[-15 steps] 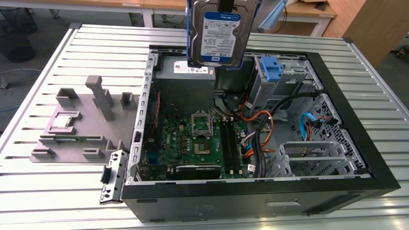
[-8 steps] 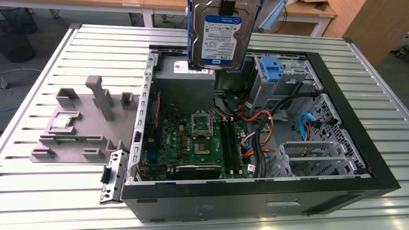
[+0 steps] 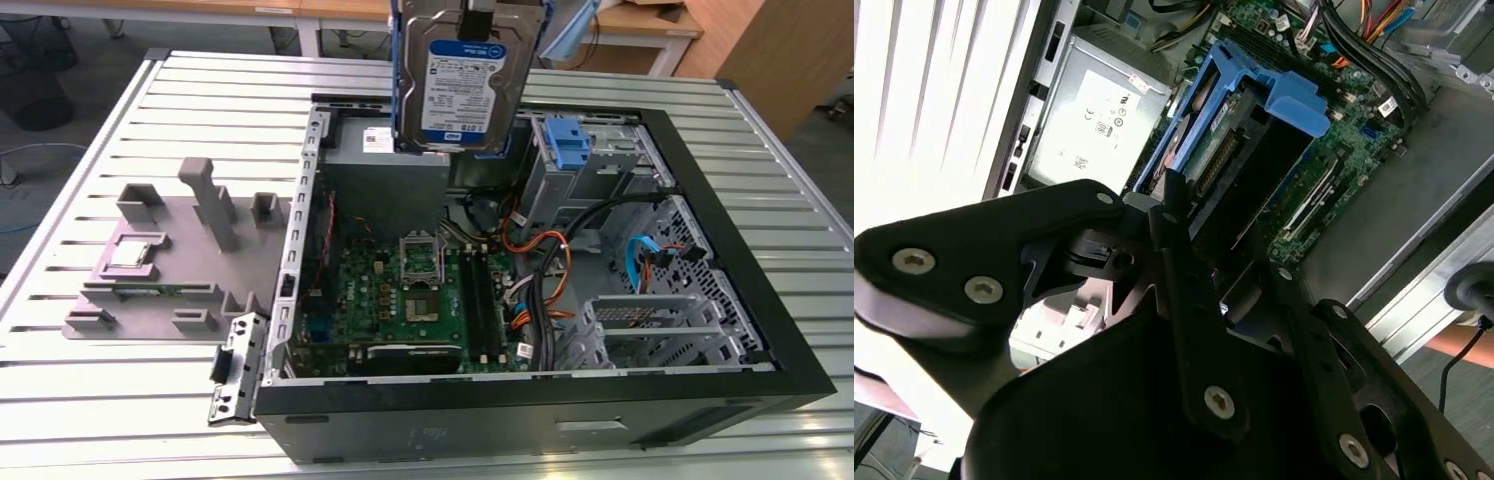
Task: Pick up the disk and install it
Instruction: 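Pick up the disk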
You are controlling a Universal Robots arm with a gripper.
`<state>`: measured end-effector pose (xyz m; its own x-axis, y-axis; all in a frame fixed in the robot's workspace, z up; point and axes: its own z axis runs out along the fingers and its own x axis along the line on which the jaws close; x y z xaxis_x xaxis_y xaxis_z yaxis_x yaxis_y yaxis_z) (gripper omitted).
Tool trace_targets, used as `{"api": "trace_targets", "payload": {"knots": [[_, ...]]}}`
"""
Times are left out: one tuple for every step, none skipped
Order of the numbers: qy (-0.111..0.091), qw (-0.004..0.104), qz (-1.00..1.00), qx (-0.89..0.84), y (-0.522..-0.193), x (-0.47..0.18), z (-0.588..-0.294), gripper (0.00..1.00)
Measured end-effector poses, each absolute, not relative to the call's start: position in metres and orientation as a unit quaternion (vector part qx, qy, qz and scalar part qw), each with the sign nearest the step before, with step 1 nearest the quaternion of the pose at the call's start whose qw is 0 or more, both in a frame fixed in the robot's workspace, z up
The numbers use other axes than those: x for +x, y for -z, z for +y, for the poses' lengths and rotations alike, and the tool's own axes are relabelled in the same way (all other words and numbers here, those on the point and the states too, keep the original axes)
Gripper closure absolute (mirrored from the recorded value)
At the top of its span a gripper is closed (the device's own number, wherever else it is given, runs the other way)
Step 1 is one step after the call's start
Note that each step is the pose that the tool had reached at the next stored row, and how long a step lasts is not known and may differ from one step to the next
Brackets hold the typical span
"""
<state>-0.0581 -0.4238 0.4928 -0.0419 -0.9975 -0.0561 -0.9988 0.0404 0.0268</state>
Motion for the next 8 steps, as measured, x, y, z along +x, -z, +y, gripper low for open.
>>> {"api": "trace_targets", "payload": {"knots": [[-0.029,0.011,0.721,-0.692,-0.4924,-0.0580,-0.4248,0.65],[-0.029,0.011,0.721,-0.692,-0.4921,-0.0579,-0.4258,0.65],[-0.029,0.011,0.721,-0.692,-0.4918,-0.0578,-0.4268,0.65],[-0.029,0.011,0.721,-0.692,-0.4914,-0.0577,-0.4278,0.65],[-0.029,0.011,0.721,-0.692,-0.4908,-0.0574,-0.4298,0.65],[-0.029,0.011,0.721,-0.692,-0.4904,-0.0574,-0.4308,0.65],[-0.029,0.011,0.721,-0.692,-0.4901,-0.0573,-0.4318,0.65],[-0.029,0.011,0.721,-0.692,-0.4898,-0.0572,-0.4328,0.65]]}}
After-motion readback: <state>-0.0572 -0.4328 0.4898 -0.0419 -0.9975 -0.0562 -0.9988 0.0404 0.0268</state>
